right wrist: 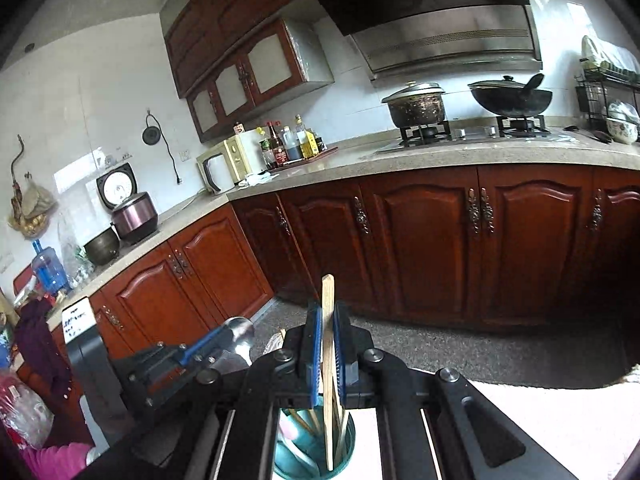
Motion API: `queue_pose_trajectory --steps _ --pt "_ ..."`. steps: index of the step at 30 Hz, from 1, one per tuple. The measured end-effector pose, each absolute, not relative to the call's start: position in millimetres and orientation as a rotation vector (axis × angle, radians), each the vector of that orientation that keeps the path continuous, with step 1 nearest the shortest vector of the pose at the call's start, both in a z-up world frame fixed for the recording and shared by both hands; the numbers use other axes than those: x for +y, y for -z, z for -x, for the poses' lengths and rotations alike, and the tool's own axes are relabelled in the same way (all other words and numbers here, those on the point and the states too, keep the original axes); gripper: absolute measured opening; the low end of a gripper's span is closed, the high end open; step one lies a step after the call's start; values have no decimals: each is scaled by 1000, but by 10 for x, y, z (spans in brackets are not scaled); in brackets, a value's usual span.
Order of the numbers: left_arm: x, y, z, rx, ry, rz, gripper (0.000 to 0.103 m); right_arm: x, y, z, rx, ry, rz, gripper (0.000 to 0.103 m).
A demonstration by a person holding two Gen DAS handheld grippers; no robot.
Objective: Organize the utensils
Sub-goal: 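Lift the metal spoon and chopstick and carry them over the cup, then lower the spoon and chopstick into the cup and open both tools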
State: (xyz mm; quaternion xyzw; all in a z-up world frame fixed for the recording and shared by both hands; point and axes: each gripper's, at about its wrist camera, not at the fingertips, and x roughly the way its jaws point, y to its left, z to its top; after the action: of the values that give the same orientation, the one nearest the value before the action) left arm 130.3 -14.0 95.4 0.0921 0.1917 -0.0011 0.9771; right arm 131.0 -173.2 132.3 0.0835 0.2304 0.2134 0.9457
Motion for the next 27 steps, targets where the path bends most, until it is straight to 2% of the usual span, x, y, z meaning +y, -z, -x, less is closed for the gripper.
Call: queue_pose_trajectory --steps 9,20,24,26,27 --pt "-300 -581 -1386 400 -12 -265 2 -1547 -808 -1574 558 -436 -138 7" --pt "-372 -276 -1366 517 36 -252 3 -1635 -203 -1747 693 -458 -198 7" --pt "-353 -262 -1356 545 44 -230 4 -1691 -136 -1786 728 -457 -233 12" --pt "-330 -254 -1379 575 60 -208 6 -1723 -126 -1796 731 -452 -244 24" --pt "-314 -251 -1384 584 64 -192 6 -1742 -117 -1788 732 -444 -249 25"
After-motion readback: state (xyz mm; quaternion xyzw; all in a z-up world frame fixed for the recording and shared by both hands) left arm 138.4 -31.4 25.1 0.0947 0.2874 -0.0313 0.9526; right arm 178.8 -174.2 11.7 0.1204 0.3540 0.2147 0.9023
